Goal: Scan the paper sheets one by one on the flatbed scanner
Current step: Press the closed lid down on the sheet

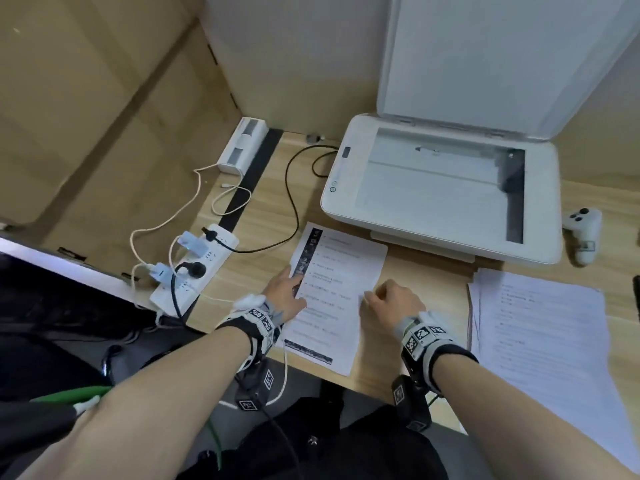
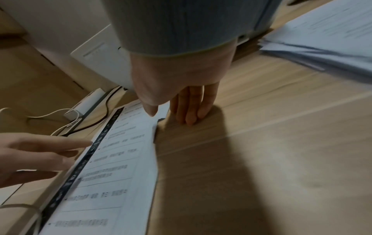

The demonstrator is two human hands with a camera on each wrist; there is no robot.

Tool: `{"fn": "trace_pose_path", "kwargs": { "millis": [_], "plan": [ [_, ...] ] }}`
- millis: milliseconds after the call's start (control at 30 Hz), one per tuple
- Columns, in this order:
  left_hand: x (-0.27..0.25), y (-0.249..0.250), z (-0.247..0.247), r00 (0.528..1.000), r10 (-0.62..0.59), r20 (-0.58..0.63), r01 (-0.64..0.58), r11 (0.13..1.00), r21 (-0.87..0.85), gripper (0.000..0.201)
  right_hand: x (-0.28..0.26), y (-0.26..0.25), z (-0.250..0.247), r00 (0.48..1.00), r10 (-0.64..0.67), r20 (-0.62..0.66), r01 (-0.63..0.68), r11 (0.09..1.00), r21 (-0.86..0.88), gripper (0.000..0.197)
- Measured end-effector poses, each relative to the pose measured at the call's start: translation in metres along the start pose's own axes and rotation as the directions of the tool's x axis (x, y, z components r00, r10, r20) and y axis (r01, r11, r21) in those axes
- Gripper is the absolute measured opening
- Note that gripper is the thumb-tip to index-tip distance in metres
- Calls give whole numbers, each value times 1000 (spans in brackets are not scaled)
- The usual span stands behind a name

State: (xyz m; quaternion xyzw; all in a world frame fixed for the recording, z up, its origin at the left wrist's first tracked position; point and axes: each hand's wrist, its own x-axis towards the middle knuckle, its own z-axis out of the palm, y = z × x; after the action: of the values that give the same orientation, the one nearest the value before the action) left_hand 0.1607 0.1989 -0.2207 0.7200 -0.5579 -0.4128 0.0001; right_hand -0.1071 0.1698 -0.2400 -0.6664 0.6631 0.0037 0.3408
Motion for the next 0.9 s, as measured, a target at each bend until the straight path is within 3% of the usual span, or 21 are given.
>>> {"fn": "trace_pose_path", "kwargs": {
  "millis": [67,233,500,767,900],
  "plan": [
    [3,-9,0,999,7,42,-7,1000,-9,65,9,-11,6,1000,1,18,0,1000,-8,38],
    [6,-12,-8,998,53,23,-56,984,170,54,22,-34,8,998,24,63,-21,999,-42,29],
    [14,-11,-21,989,143,-27,-138,980,145,34,15,-33,4,999,17,27,-15,997,-73,13],
    [16,42,-51,977,171,-128,-163,984,71,26,9,-30,-46,998,-56,-29,55,998,-36,13],
    [17,101,-84,947,288,-139,-290,957,6,24,5,-31,-110,992,-77,-98,76,997,-16,16]
  ]
}}
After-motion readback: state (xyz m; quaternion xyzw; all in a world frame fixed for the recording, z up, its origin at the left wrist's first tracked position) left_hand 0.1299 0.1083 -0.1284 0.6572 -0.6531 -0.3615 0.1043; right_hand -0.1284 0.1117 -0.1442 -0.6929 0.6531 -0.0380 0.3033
